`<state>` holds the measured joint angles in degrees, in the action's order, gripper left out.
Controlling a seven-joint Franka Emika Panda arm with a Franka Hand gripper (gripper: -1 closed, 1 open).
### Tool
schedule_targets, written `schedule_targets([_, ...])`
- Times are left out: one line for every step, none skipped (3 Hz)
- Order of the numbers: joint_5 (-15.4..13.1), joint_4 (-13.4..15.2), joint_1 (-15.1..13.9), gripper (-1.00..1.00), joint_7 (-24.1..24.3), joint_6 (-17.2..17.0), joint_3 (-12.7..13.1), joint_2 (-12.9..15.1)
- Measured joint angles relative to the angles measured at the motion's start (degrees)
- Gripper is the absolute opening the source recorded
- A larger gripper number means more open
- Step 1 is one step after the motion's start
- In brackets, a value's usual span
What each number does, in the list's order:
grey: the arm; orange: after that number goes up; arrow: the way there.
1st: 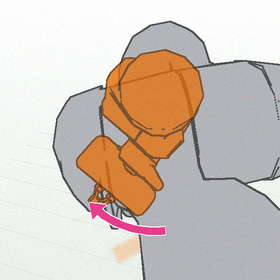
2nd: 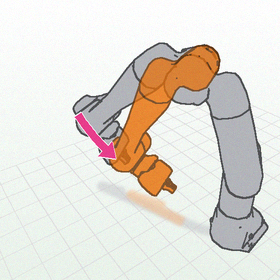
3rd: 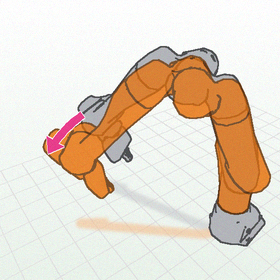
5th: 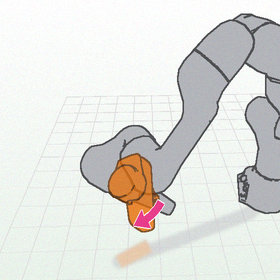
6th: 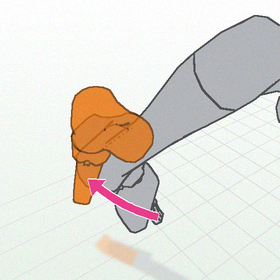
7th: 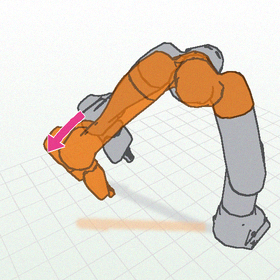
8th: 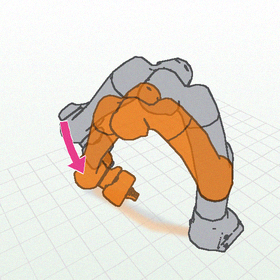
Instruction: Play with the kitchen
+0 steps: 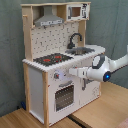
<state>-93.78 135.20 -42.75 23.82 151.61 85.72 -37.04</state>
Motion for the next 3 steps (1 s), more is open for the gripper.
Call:
schedule_targets([0.0,-0.03,0.02,-1.0,6.41,-0.4,0.21,-0.08])
schedule_targets([0.0,-0.07,0.05,-1.0,13.12,-0.59,0.33,-0.18])
schedule_targets([0.0,-0.11,0.12,-1.0,20.2,-0.77,0.38,-0.28])
